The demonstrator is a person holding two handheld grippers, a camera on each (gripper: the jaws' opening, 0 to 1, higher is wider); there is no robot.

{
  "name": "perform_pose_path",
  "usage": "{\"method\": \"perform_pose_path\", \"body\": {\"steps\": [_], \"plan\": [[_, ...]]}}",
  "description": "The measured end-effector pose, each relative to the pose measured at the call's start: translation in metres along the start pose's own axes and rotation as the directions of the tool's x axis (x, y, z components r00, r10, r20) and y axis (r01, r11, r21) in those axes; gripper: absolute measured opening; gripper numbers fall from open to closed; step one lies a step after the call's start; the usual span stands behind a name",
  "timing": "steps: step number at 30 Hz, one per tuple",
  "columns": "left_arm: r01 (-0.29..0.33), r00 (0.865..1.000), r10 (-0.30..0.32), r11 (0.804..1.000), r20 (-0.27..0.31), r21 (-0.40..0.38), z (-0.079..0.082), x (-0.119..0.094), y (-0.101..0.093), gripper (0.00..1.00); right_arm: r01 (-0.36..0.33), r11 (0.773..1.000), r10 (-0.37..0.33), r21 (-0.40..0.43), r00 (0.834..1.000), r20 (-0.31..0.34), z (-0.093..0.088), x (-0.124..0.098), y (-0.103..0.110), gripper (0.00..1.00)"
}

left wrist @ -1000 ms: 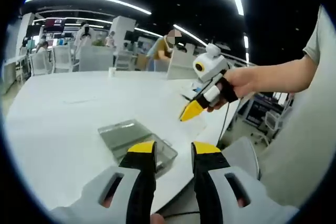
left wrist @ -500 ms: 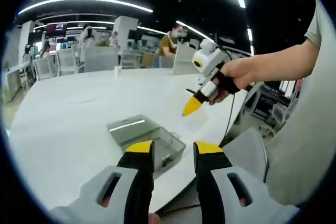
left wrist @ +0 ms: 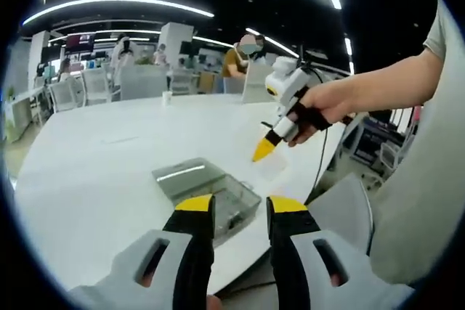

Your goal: Insert the divider into the dual guide fixture by aligning both edges with the guide slots and pushing it downward to the bottom, including one-sided entry, uneven engagement, binding, and posture correction.

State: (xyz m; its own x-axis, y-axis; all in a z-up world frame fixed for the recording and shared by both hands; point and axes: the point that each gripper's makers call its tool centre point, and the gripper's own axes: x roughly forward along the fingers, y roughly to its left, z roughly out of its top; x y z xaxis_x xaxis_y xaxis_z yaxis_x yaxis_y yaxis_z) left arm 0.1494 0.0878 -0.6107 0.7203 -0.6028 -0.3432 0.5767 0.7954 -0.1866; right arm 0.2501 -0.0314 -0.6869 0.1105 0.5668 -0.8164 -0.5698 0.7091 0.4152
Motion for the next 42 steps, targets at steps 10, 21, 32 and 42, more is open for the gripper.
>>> {"method": "perform_pose_path", "body": {"steps": [10, 21, 32, 42], "plan": [[-0.016, 1.0, 0.016, 1.0, 0.0, -0.001, -0.002, -0.003, 0.005, 0.26, 0.051, 0.998, -0.05, 0.023, 0.998, -0.031, -0.004, 0.015, -0.003, 0.01], [-0.023, 1.0, 0.023, 1.0, 0.008, -0.005, 0.0, -0.004, 0.012, 0.26, 0.122, 0.993, -0.12, 0.006, 0.988, -0.096, -0.006, 0.032, -0.001, 0.01], [-0.025, 1.0, 0.025, 0.999, 0.009, 0.022, 0.002, -0.003, 0.014, 0.26, 0.193, 0.98, -0.183, 0.041, 0.968, -0.17, -0.015, 0.046, -0.004, 0.01], [-0.016, 1.0, 0.016, 0.999, 0.005, 0.033, -0.001, -0.003, 0.016, 0.26, 0.224, 0.967, -0.195, 0.122, 0.958, -0.212, -0.016, 0.054, -0.006, 0.0]]}}
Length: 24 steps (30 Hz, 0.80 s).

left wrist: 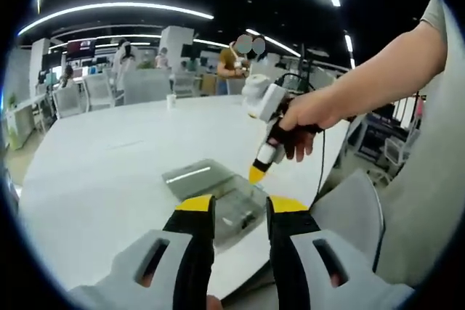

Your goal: Insert the divider into the dual guide fixture by aligning both edges with the guide slots and pushing it downward to the bottom, including one-sided entry, uneven engagement, binding, and posture correction.

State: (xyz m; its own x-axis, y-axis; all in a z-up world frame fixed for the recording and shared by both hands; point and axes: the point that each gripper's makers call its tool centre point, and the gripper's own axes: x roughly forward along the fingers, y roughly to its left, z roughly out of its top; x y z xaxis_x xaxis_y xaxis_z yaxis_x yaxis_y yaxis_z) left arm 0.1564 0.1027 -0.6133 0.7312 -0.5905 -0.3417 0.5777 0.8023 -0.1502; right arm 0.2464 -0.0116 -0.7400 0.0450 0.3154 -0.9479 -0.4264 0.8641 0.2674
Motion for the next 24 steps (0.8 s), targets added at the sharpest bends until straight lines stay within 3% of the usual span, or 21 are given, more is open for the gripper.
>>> {"method": "perform_pose_path", "body": {"steps": [9, 10, 12, 16, 20, 21, 24], "plan": [[0.003, 1.0, -0.003, 1.0, -0.001, 0.0, -0.002, 0.0, 0.001, 0.26, 0.006, 1.0, -0.005, -0.014, 1.0, 0.013, 0.008, 0.008, 0.002, 0.0], [0.003, 1.0, -0.003, 1.0, -0.001, 0.0, -0.002, 0.0, 0.001, 0.26, 0.027, 1.0, -0.027, -0.001, 0.999, -0.018, 0.005, 0.009, 0.0, 0.0], [0.004, 1.0, -0.004, 1.0, -0.001, -0.003, -0.003, 0.001, 0.001, 0.25, 0.037, 0.999, -0.037, -0.012, 0.999, -0.004, 0.008, 0.01, 0.0, 0.0], [0.003, 1.0, -0.003, 1.0, 0.001, -0.005, -0.003, 0.001, 0.002, 0.25, 0.058, 0.998, -0.058, 0.006, 0.998, -0.039, 0.004, 0.011, -0.002, 0.0], [0.003, 1.0, -0.003, 1.0, 0.002, -0.006, -0.003, 0.0, 0.002, 0.25, 0.121, 0.991, -0.112, 0.064, 0.986, -0.124, -0.005, 0.008, -0.009, 0.01], [0.004, 1.0, -0.004, 1.0, 0.002, -0.007, -0.003, 0.0, 0.002, 0.25, 0.113, 0.992, -0.106, 0.06, 0.989, -0.102, -0.001, 0.01, -0.008, 0.01], [0.004, 1.0, -0.004, 1.0, 0.003, -0.007, -0.003, 0.0, 0.002, 0.25, 0.103, 0.991, -0.093, 0.09, 0.989, -0.114, -0.004, 0.009, -0.004, 0.01]]}}
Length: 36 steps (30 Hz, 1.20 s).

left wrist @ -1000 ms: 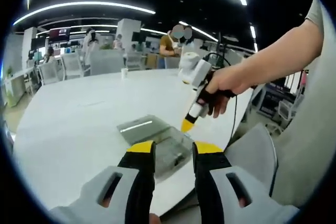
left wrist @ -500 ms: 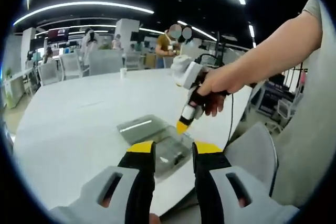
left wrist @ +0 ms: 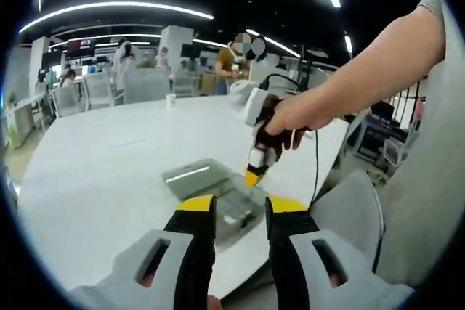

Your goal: Insert the divider into the dual guide fixture by aligning both edges with the guide slots and pushing it downward to the bottom, including one-sided entry, uneven engagement, binding, and posture correction.

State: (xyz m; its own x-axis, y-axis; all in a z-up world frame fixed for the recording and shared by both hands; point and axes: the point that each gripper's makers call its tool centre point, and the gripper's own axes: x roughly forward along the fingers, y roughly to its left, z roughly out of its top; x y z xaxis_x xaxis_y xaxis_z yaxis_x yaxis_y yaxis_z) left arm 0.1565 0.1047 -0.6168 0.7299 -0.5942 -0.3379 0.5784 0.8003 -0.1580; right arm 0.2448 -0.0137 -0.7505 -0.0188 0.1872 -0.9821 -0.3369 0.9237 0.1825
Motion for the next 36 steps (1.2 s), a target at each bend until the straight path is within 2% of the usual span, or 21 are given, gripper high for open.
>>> {"method": "perform_pose_path", "body": {"steps": [9, 15, 23, 36], "plan": [[-0.001, 1.0, 0.001, 1.0, 0.004, -0.002, 0.0, -0.001, 0.0, 0.24, 0.002, 0.997, -0.001, 0.072, 1.0, -0.017, -0.001, 0.002, 0.008, 0.01], [-0.004, 1.0, 0.004, 1.0, 0.005, -0.005, -0.001, -0.002, 0.001, 0.25, 0.029, 0.995, -0.028, 0.098, 1.0, -0.013, 0.002, 0.001, 0.004, 0.0], [-0.008, 1.0, 0.008, 1.0, 0.005, -0.007, -0.001, -0.003, 0.001, 0.25, 0.028, 0.994, -0.027, 0.103, 1.0, -0.01, 0.008, 0.004, 0.005, 0.01], [-0.007, 1.0, 0.007, 1.0, 0.006, -0.013, -0.001, -0.005, 0.0, 0.25, 0.03, 0.993, -0.028, 0.113, 0.999, -0.014, 0.007, 0.008, 0.005, 0.0]]}}
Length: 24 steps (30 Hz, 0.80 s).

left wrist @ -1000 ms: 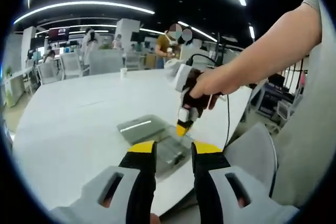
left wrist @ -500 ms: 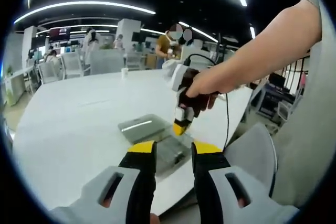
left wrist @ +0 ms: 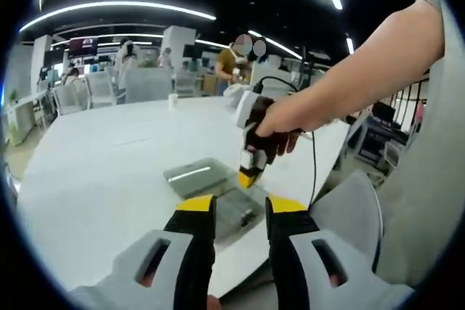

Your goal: Insert the divider into the dual guide fixture by aligning both edges with the guide slots and pushing it downward to the bottom, including one-sided entry, uneven engagement, binding, and posture correction.

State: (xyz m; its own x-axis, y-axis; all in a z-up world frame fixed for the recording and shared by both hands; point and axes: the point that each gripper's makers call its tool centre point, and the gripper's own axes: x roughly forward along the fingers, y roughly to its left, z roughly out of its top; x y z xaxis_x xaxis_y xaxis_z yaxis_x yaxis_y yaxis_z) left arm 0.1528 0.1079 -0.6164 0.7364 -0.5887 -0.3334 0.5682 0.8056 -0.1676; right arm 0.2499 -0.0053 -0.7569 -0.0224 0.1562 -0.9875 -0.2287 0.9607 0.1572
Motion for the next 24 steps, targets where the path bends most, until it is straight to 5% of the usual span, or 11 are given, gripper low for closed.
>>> {"method": "perform_pose_path", "body": {"steps": [12, 24], "plan": [[0.006, 1.0, -0.006, 1.0, -0.019, -0.004, -0.007, 0.003, 0.0, 0.33, -0.002, 1.0, 0.002, 0.01, 1.0, 0.006, 0.002, 0.002, -0.001, 0.0], [-0.012, 0.998, 0.012, 1.0, -0.063, 0.003, -0.018, 0.008, 0.002, 0.55, 0.0, 1.0, 0.0, 0.021, 1.0, 0.005, 0.002, 0.005, -0.003, 0.0]]}}
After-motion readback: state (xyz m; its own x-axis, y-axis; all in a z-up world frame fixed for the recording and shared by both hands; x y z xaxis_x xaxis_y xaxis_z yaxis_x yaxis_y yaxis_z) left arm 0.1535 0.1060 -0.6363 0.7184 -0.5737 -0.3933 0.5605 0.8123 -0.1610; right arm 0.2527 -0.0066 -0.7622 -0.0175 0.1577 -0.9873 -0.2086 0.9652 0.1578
